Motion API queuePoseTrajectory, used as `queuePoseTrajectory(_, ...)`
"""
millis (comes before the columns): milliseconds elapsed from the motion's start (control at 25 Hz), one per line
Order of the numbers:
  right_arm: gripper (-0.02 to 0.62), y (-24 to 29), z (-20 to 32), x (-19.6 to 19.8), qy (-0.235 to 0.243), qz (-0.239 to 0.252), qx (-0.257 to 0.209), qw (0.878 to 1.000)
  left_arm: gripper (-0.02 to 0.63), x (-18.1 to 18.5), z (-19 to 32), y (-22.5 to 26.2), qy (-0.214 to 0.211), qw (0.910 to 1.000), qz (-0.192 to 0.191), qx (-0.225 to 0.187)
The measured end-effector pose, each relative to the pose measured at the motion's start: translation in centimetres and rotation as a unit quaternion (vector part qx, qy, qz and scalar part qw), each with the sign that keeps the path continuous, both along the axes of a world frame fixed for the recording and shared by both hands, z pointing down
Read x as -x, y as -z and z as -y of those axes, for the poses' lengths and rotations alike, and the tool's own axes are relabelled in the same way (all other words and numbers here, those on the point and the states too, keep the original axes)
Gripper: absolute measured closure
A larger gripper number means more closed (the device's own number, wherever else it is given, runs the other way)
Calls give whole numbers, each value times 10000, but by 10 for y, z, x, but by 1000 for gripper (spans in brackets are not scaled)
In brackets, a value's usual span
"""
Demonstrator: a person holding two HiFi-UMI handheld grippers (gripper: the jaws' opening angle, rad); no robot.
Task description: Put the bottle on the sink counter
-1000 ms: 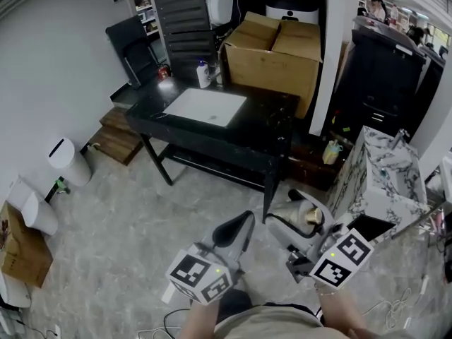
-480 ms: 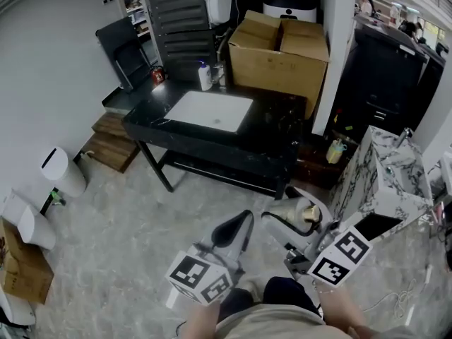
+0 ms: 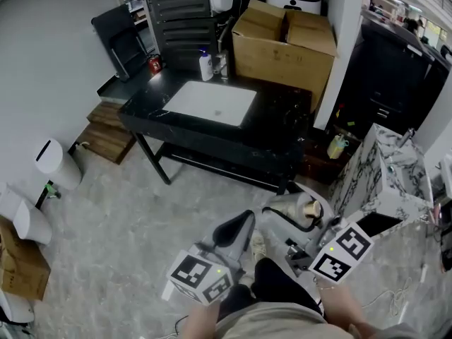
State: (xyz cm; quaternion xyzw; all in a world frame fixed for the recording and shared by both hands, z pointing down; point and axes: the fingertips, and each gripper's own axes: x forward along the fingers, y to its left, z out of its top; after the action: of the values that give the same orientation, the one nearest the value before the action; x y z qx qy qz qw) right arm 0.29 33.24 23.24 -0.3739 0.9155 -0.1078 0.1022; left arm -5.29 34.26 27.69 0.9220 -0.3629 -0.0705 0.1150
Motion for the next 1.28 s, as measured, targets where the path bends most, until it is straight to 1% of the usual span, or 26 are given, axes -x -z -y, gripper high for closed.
queuePoseTrajectory(160, 255, -3, 23, 7, 103, -29, 30, 9999, 598, 10, 21, -2, 145, 9999, -20, 19)
queuePoseTrajectory(320, 255, -4, 55, 15, 243, -19, 33, 9997, 598, 17, 55, -4, 233, 9997, -35, 37)
queuePoseTrajectory(440, 255, 4, 81, 15, 320, 86, -77, 9994, 598, 15, 86, -3, 247, 9997, -25, -30)
queuePoseTrajectory(600, 255, 12, 129, 9, 341, 124, -196, 9992, 598, 16, 136, 6, 412, 9991, 67, -97)
queuePoseTrajectory(760, 255, 22, 181, 4, 455, 202, -237, 9985, 598, 9, 184, 19, 456, 9985, 199, -221)
queuePoseTrajectory(1000, 255, 36, 247, -8, 601, 249, -411, 9970, 598, -2, 252, 31, 607, 9974, 225, -331)
queuePoseTrajectory(1280, 255, 31, 307, -31, 572, 201, -453, 9971, 598, -25, 313, 29, 596, 9973, 230, -370)
